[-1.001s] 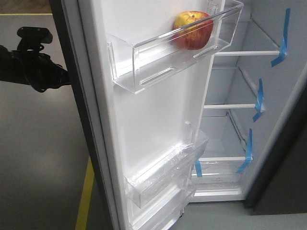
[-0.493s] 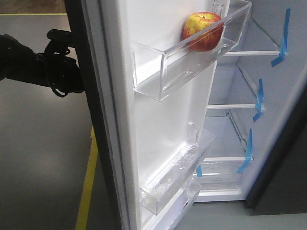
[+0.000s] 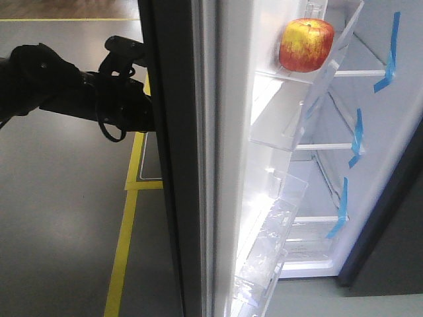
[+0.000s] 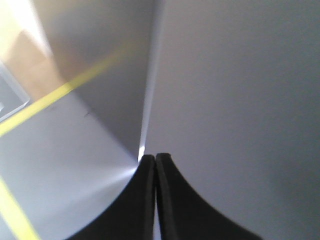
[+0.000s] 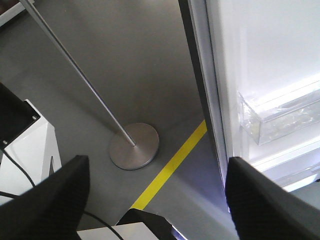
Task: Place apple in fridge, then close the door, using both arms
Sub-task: 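Push the refrigerator door shut with the left gripper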
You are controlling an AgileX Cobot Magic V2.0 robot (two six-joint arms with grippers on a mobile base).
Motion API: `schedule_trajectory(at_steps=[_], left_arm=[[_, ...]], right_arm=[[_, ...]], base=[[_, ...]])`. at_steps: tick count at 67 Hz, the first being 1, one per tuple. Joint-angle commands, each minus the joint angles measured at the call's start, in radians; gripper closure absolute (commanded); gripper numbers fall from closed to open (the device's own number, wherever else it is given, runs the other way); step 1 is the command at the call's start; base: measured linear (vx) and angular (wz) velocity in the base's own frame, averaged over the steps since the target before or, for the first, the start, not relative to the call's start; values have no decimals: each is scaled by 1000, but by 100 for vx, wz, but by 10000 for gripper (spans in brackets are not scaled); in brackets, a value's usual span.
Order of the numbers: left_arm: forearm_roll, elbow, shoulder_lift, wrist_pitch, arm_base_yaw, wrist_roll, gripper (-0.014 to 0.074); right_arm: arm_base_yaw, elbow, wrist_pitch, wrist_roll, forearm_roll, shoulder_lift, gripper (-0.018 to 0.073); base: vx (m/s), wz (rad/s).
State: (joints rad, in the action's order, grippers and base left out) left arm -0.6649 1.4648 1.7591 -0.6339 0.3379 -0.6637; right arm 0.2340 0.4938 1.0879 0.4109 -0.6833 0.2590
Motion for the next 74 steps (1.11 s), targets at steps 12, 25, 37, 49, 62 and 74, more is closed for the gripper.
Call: schedule_trajectory(at_steps=[12, 25, 37, 49, 62, 74], left_arm=[[-41, 36, -57, 62, 103, 2, 603], [-42, 36, -57, 112, 174, 2, 603], [-53, 36, -57, 163, 242, 2, 603], [-112, 36, -57, 213, 304, -34, 603], [-219, 56, -34, 235, 356, -148, 603], [-311, 141, 21, 225, 371, -219, 603]], right_arm=[[-3, 25, -45, 6, -36, 12, 21], [-3, 25, -45, 6, -36, 12, 21], [-3, 25, -45, 6, -36, 12, 21], [-3, 25, -45, 6, -36, 12, 21], [-3, 25, -45, 6, -36, 12, 21], [-3, 25, -44, 6, -36, 12, 21]], base=[[0, 0], [0, 0], [0, 0], [0, 0], [0, 0], [0, 0]])
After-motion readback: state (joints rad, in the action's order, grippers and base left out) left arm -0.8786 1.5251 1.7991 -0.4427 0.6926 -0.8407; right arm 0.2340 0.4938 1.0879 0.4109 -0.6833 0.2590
